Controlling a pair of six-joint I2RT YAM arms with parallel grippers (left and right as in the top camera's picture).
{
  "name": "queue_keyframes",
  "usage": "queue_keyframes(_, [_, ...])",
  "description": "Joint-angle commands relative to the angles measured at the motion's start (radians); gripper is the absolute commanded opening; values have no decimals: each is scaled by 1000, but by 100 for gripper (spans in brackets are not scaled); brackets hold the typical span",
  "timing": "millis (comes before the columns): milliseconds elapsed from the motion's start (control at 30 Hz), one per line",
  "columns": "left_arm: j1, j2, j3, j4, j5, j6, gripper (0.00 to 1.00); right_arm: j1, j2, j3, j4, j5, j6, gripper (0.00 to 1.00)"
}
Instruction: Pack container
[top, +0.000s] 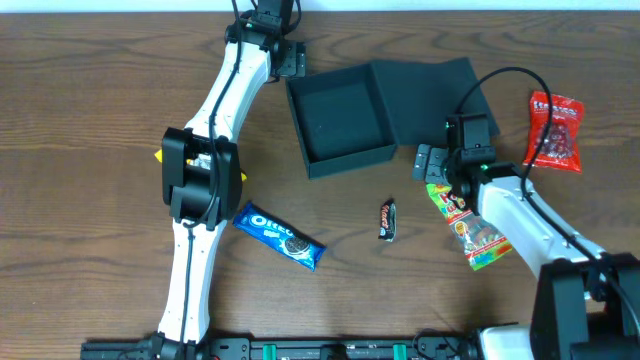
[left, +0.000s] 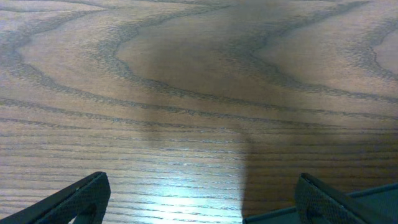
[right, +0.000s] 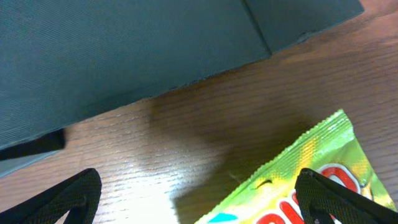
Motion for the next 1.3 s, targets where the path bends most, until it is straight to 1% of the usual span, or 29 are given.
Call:
queue_keyframes(0, [4, 2, 23, -7, -20, 23, 96, -8, 30, 18, 11, 17, 15, 99])
queue_keyframes(300, [2, 2, 23, -45, 23, 23, 95, -8, 39, 18, 62, 17, 14, 99])
queue_keyframes(567, [1, 2, 23, -131, 25, 21, 95, -8, 79, 18, 121, 17, 14, 99])
queue_keyframes(667, [1, 2, 23, -166, 6, 1, 95, -8, 119, 18, 146, 17, 14, 99])
queue_keyframes(800, [1, 2, 24, -224, -55, -55, 95, -8, 169, 18, 174, 17, 14, 99])
queue_keyframes(933, [1, -4, 24, -281, -57, -71, 95, -8, 191, 18, 213, 17, 14, 99])
queue_keyframes(1267, [1, -74, 24, -437, -53, -190, 95, -8, 191, 18, 325, 17, 14, 99])
